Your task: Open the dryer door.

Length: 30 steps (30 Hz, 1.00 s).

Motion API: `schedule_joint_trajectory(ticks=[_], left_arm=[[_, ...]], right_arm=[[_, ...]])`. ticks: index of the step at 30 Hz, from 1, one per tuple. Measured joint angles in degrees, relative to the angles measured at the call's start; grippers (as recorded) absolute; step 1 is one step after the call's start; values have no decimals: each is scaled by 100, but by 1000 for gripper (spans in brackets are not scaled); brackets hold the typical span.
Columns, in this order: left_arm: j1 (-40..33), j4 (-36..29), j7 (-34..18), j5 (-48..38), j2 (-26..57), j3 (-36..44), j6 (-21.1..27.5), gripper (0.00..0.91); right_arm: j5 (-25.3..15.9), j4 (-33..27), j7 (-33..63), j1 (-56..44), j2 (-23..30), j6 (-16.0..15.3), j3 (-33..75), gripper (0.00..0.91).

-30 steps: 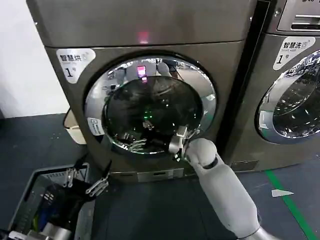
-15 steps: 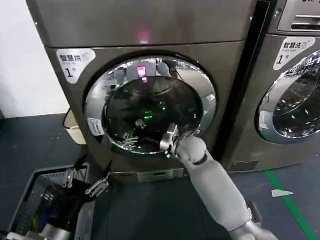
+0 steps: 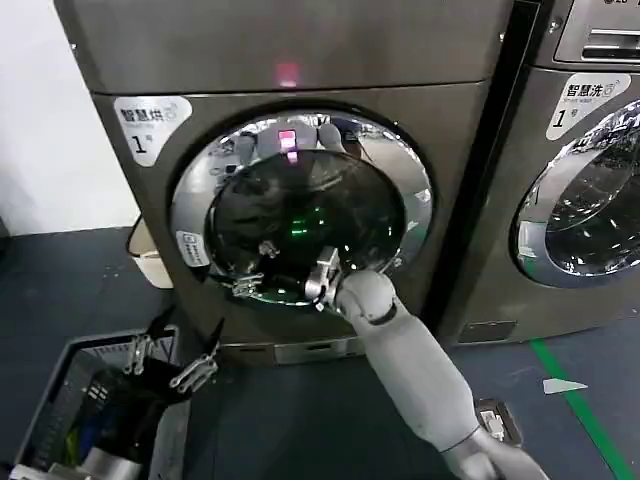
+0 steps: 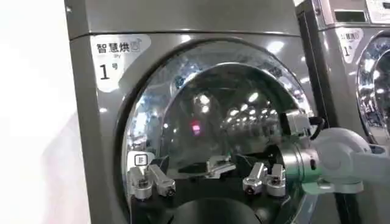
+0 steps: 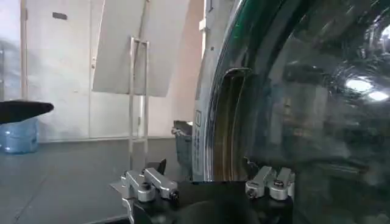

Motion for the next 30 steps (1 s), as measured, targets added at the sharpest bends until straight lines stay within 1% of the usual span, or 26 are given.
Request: schedule_joint_trajectory(ticks=[12,19,21,26,30], left_arm=[[21,-34,-12,3,-23,-4,2,907],[10,-55,-19,-9,-11,-10,81,907],[-22,-54,1,-19,15,-53,108,907],[-169,-44,107,-224,119,-248,336,907],[-323,-23,76,-691,257,-546,630,907]], right_arm=[[-115,-254,21,134,288,-6,-175,907],[-112,-263,-347,115,369,-182,-135,907],[-117,-234,-467,91,368,-190,-141,907],[-134,-130,-736,36,323,-187,-125,907],[-136,-20,-1059,-30,247,-207,-80,907]])
